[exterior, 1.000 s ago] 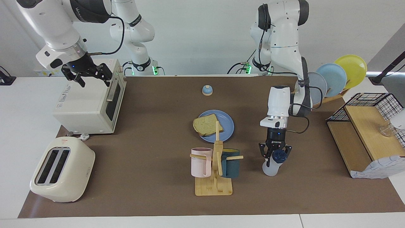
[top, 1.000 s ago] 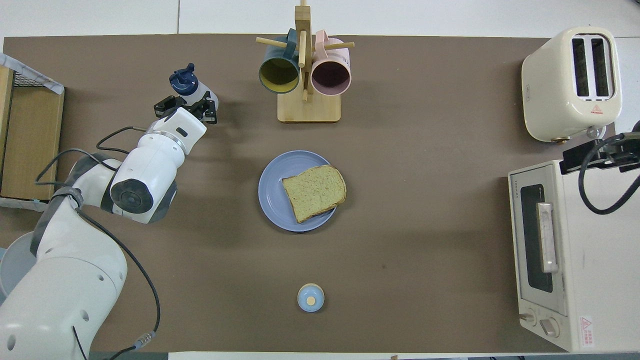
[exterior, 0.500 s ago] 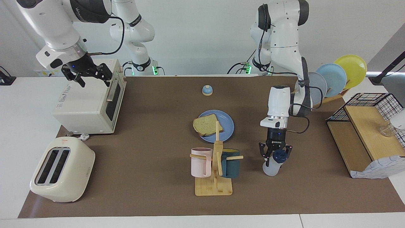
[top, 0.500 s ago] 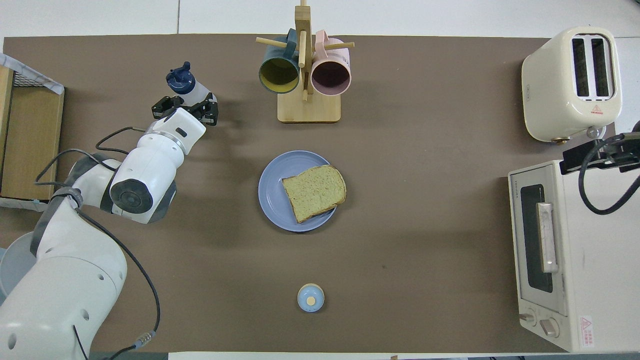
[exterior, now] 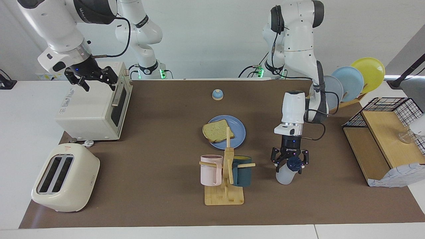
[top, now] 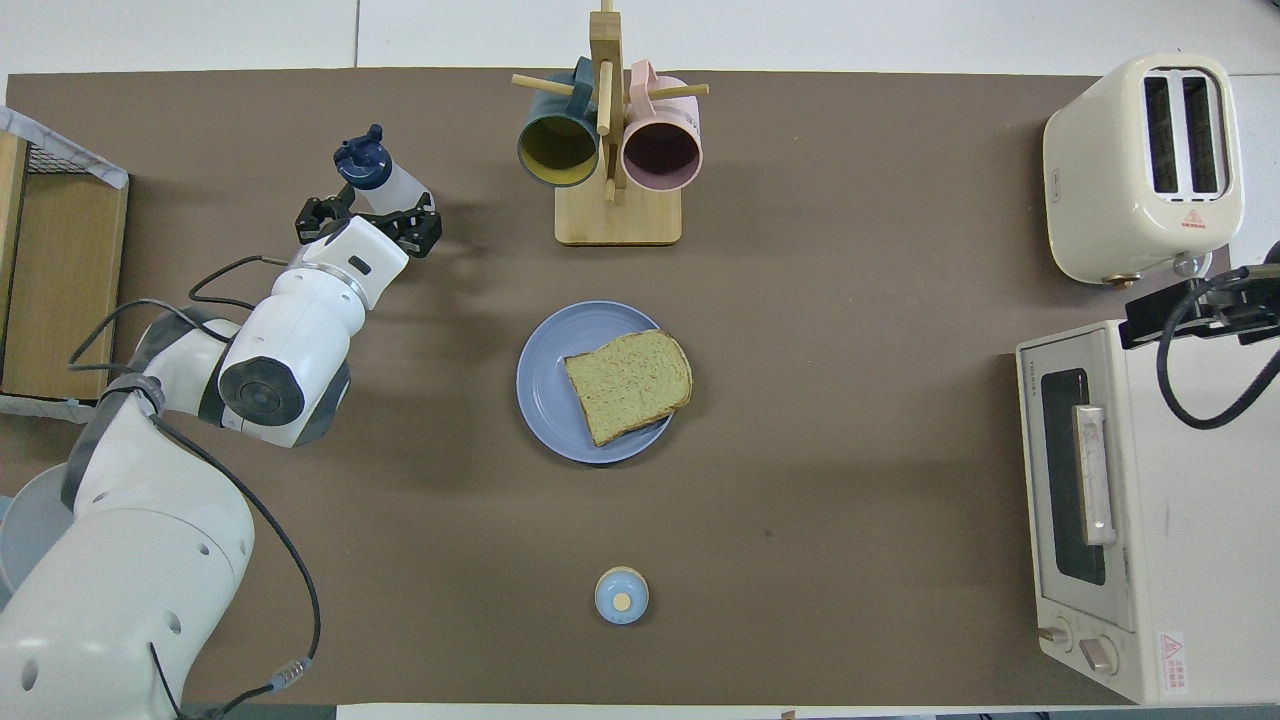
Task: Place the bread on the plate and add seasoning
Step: 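Lower the bottle onto the table with the left gripper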
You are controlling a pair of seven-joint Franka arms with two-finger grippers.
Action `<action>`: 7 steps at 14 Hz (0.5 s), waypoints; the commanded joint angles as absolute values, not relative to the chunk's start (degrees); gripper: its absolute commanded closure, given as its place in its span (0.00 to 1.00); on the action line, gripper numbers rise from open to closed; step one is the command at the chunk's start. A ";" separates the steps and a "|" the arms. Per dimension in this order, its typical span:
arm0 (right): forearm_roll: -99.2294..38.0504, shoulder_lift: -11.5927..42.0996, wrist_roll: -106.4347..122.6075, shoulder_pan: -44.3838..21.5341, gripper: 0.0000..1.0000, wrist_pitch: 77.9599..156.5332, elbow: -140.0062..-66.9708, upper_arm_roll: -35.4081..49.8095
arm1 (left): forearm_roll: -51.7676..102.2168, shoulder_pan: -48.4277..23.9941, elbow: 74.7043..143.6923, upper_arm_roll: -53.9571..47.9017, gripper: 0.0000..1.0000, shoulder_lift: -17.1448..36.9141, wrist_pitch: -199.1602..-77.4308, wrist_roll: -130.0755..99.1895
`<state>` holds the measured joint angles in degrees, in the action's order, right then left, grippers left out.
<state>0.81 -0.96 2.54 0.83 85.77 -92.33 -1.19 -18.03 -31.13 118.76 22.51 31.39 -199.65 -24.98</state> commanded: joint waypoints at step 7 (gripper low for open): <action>0.97 -1.67 3.60 1.41 0.00 86.31 -93.16 -0.88 | -19.07 -31.20 129.45 23.20 0.00 21.81 -200.57 -23.83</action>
<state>0.81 -0.96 2.54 0.83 85.77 -92.33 -1.19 -18.03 -31.08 123.03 22.69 27.64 -200.14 -25.02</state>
